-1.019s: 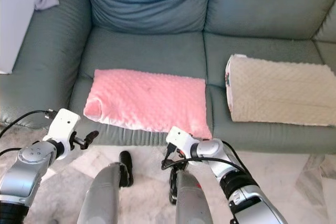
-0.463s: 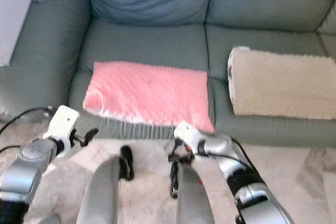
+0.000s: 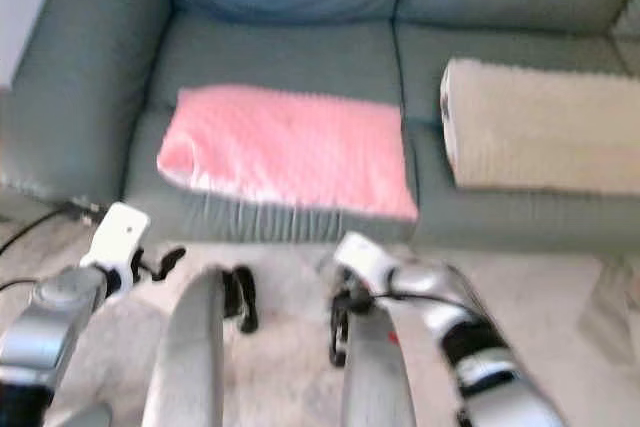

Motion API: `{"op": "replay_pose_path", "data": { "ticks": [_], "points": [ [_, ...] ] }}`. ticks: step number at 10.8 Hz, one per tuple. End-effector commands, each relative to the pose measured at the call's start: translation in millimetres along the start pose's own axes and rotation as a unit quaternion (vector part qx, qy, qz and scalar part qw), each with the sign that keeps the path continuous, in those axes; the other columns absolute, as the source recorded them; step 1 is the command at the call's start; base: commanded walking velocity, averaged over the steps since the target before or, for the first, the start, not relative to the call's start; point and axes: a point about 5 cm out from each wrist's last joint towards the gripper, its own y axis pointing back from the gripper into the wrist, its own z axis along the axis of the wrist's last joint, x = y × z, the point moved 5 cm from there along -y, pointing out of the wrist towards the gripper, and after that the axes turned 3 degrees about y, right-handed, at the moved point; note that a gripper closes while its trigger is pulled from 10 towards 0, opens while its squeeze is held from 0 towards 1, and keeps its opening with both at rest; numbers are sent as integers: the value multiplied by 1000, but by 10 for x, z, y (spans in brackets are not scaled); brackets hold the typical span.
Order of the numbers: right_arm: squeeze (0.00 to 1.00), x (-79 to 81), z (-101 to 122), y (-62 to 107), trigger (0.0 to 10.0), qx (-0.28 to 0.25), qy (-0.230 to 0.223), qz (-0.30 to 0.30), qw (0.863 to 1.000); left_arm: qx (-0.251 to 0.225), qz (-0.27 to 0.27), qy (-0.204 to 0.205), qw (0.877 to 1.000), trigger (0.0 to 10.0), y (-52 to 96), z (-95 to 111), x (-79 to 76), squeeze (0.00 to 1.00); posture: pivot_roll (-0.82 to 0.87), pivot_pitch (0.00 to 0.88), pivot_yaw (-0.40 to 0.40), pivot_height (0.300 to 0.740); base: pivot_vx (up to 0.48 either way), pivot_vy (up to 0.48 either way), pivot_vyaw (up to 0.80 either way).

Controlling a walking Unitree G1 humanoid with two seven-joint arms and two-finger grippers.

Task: Move the pillow to the sofa

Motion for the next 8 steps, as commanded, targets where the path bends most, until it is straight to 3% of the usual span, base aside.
{"op": "replay_pose_path", "data": {
  "ticks": [1,2,4,8],
  "points": [
    [0,-13,-134,30,10000,17,-3,-9,1000,6,-2,10,1000,10000,22,-54,-10,0,67,410,3,641,0,0,0],
    [0,-139,-170,87,10000,21,-5,-37,999,-8,-7,37,999,10000,6,11,-40,0,66,409,3,641,0,0,0],
    [0,-215,-84,76,10000,0,0,-71,998,-11,-7,29,999,10000,-5,34,-42,0,70,405,6,641,0,0,0],
    [0,-123,57,-38,10000,-44,-1,-87,995,-20,7,31,999,10000,-46,67,28,0,74,357,5,641,0,0,0]
  ]
}}
